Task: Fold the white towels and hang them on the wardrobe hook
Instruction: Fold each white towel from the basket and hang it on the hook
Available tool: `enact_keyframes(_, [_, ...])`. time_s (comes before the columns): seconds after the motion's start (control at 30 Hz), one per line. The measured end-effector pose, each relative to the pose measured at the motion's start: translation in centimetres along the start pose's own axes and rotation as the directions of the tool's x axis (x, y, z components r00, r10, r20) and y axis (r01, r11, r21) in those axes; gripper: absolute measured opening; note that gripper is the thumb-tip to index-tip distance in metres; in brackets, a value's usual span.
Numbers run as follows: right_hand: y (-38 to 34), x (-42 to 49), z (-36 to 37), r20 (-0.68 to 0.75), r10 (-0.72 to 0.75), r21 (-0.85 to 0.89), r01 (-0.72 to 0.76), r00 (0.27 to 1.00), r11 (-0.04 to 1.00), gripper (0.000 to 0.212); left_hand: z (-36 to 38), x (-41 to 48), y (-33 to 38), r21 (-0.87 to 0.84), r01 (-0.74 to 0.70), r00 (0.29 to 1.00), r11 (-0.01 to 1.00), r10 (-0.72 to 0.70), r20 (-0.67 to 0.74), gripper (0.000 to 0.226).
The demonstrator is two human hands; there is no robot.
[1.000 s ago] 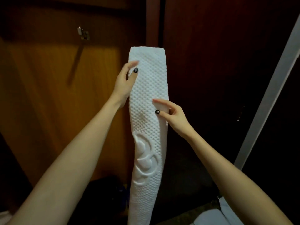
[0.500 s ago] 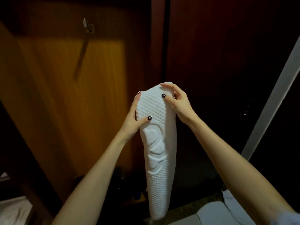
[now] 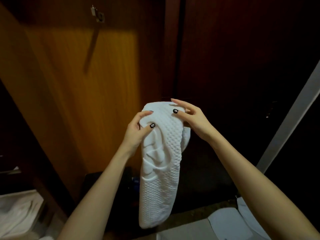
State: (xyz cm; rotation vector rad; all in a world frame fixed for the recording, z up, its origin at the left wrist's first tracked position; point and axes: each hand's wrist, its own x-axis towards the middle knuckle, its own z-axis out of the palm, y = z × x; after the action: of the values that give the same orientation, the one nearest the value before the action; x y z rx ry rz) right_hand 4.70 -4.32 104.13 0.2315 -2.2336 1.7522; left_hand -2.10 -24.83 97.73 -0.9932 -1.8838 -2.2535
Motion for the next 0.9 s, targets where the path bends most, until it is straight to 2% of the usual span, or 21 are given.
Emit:
enact_keyframes(0.1, [1.1, -1.2, 0.1, 0.029, 0.057, 0.072, -0.059, 0.998, 0.996, 0.044, 0.2, 0.7, 1.2, 0.036, -0.02, 1.0, 0.999, 0.02, 0.001, 0.029])
enact_keyframes(0.23, [1.0, -0.7, 0.5, -0.037, -0.019, 0.126, 0.023, 0.999, 0.992, 0.043, 0.4, 1.3, 2.1, 0.081, 0.004, 0.998, 0.997, -0.008, 0.057, 0.032])
enact_keyframes(0.3, [0.4, 0.3, 0.3, -0.04, -0.028, 0.108, 0.032, 0.999, 0.994, 0.041, -0.2, 1.6, 2.3, -0.047, 0.09, 0.99, 0.995, -0.084, 0.114, 0.043])
enact_keyframes(0.37, [-0.5, 1.4, 0.3, 0.036, -0.045, 0.035, 0.044, 0.998, 0.998, 0.042, -1.0, 1.8, 2.3, -0.26, 0.217, 0.968, 0.941, -0.173, 0.181, 0.052])
enact_keyframes(0.4, [-1.0, 2.0, 0.3, 0.093, -0.065, -0.009, 0.066, 0.994, 0.998, 0.044, -1.3, 2.0, 2.5, -0.306, 0.247, 0.963, 0.919, -0.197, 0.185, 0.052])
enact_keyframes(0.5, [-2.2, 3.5, 0.5, 0.175, -0.104, -0.039, 0.112, 0.979, 0.993, 0.051, -1.4, 3.0, 3.3, -0.263, 0.2, 0.979, 0.944, -0.184, 0.081, 0.044])
enact_keyframes(0.57, [-2.2, 4.1, 0.6, 0.064, -0.121, -0.113, 0.127, 0.991, 0.985, 0.049, -0.8, 3.9, 4.1, -0.244, 0.119, 0.989, 0.962, -0.136, -0.054, 0.035])
enact_keyframes(0.63, [-1.5, 4.0, 1.0, -0.11, -0.24, -0.35, 0.188, 0.964, 0.918, 0.048, -0.1, 5.0, 5.0, -0.17, 0.025, 0.98, 0.985, -0.058, -0.188, 0.028])
enact_keyframes(0.7, [-0.6, 3.4, 1.8, -0.091, -0.368, -0.479, 0.284, 0.925, 0.831, 0.048, 0.5, 6.1, 6.0, -0.045, -0.041, 0.967, 0.998, 0.028, -0.252, 0.026])
enact_keyframes(0.73, [-0.2, 3.2, 2.2, -0.041, -0.391, -0.471, 0.327, 0.919, 0.819, 0.049, 0.8, 6.6, 6.6, -0.03, -0.055, 0.967, 0.998, 0.046, -0.251, 0.026])
enact_keyframes(0.8, [0.0, 3.2, 2.4, -0.018, -0.386, -0.345, 0.357, 0.922, 0.868, 0.048, 1.0, 7.2, 7.6, -0.093, -0.047, 0.973, 0.995, 0.024, -0.232, 0.028])
enact_keyframes(0.9, [0.3, 3.7, 1.6, -0.003, -0.29, 0.026, 0.29, 0.957, 0.957, 0.056, -0.1, 7.8, 8.7, -0.198, -0.066, 0.971, 0.978, 0.017, -0.238, 0.027])
